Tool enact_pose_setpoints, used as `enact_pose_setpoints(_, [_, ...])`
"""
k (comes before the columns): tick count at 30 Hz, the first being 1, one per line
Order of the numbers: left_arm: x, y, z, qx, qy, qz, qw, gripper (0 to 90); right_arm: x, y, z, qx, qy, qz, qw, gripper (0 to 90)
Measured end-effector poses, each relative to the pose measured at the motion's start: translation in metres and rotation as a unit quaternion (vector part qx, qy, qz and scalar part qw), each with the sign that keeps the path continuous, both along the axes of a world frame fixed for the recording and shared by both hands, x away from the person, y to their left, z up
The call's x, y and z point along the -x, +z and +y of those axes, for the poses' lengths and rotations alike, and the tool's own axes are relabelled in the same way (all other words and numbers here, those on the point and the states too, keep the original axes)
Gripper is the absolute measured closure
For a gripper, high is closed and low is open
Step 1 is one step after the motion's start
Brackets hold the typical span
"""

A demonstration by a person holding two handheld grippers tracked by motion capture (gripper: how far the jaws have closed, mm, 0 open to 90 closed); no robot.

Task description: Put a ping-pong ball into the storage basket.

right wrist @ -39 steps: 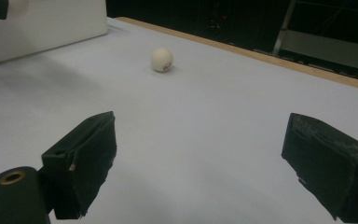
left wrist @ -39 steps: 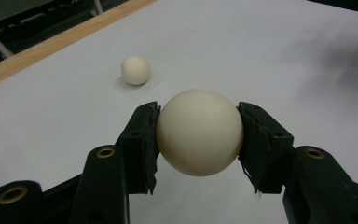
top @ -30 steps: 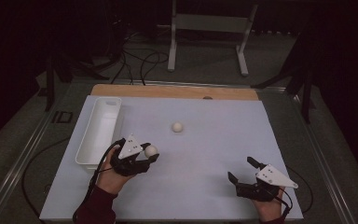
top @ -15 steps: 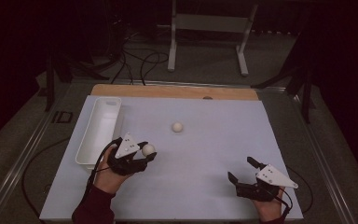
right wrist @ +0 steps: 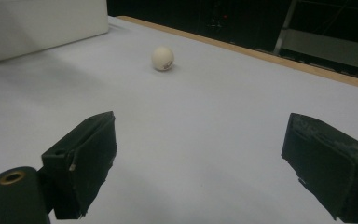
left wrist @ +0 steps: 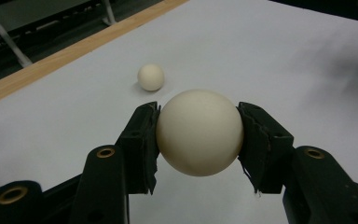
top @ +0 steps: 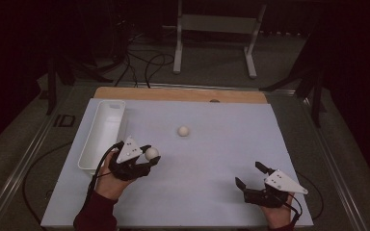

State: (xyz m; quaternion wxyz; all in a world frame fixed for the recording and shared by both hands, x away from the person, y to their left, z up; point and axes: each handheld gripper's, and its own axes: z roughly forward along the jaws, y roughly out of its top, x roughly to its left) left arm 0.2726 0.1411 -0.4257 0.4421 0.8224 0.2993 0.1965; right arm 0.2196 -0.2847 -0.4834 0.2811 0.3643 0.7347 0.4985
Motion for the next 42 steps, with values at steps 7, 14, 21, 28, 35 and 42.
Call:
enact_pose_setpoints(7, [0.001, 0.002, 0.001, 0.001, 0.003, -0.002, 1.0, 51.1, 0.0, 0.0, 0.0, 0.0, 0.0, 0.0, 1.0, 9.6])
enact_pose_setpoints(14, [0.002, 0.005, 0.005, 0.002, 0.008, -0.006, 0.9999, 51.1, 0.0, 0.0, -0.001, 0.001, 0.0, 0.0, 1.0, 9.6])
enact_pose_setpoints(21, [0.002, 0.008, 0.008, 0.003, 0.012, -0.009, 0.9999, 51.1, 0.0, 0.0, 0.0, 0.001, -0.001, 0.0, 1.0, 9.6])
enact_pose_setpoints(28, [0.003, 0.01, 0.012, 0.004, 0.015, -0.009, 0.9998, 51.1, 0.0, 0.0, 0.0, 0.001, 0.0, 0.001, 1.0, 9.6])
enact_pose_setpoints(35, [0.004, 0.012, 0.015, 0.007, 0.019, -0.012, 0.9997, 51.1, 0.0, 0.0, 0.0, 0.002, 0.001, 0.001, 1.0, 9.7])
enact_pose_setpoints(42, [0.004, 0.014, 0.019, 0.008, 0.024, -0.016, 0.9995, 51.1, -0.001, -0.001, 0.001, 0.004, 0.004, 0.001, 1.0, 9.7])
